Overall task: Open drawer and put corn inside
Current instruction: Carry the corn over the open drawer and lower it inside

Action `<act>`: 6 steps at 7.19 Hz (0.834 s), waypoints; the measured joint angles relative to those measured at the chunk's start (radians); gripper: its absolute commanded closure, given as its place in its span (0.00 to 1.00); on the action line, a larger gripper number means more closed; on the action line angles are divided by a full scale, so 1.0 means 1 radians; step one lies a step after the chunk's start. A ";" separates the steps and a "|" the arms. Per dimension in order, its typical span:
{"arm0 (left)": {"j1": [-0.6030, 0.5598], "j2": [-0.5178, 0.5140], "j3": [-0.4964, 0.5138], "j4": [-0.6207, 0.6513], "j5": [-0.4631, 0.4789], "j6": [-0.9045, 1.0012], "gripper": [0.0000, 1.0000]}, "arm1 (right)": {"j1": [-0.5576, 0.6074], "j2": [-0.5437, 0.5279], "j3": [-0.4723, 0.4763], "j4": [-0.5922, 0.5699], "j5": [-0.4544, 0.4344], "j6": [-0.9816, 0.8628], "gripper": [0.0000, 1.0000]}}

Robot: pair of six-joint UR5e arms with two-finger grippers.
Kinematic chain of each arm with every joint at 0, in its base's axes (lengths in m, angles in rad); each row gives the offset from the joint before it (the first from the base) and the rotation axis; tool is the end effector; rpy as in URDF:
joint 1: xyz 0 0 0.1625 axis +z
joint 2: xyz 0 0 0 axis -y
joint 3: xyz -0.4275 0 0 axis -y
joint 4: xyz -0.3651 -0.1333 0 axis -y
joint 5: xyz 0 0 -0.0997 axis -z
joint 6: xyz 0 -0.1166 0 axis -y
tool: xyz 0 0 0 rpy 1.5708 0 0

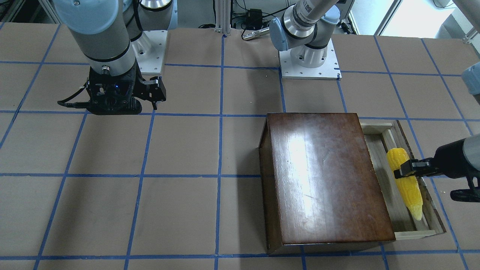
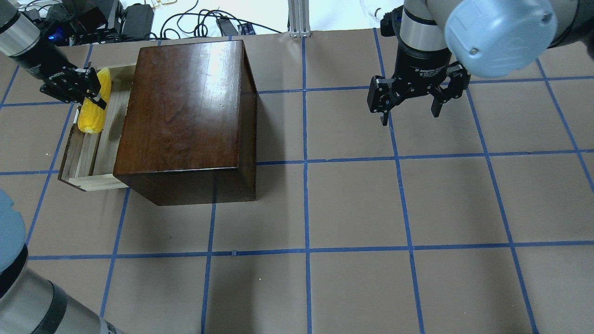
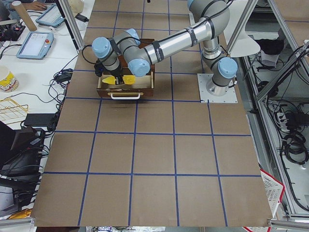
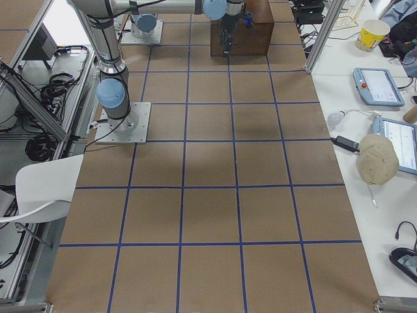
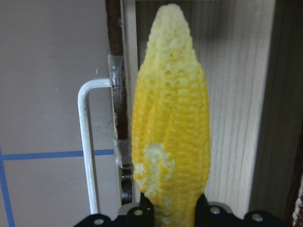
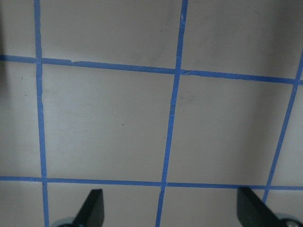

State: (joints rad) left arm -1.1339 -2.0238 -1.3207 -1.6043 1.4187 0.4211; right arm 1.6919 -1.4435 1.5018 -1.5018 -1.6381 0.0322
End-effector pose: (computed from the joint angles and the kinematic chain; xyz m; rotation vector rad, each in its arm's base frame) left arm 0.1233 -0.6208 0.3379 0.0491 -2.8972 -0.2211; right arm 0.1853 -0.4840 0.4372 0.1425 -3.0559 -0.1865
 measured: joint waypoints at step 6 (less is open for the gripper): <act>-0.006 -0.040 -0.033 0.028 -0.043 -0.001 0.01 | 0.000 0.000 0.000 0.000 0.001 -0.001 0.00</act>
State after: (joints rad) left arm -1.1402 -2.0638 -1.3542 -1.5761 1.3755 0.4199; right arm 1.6920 -1.4434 1.5018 -1.5018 -1.6371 0.0313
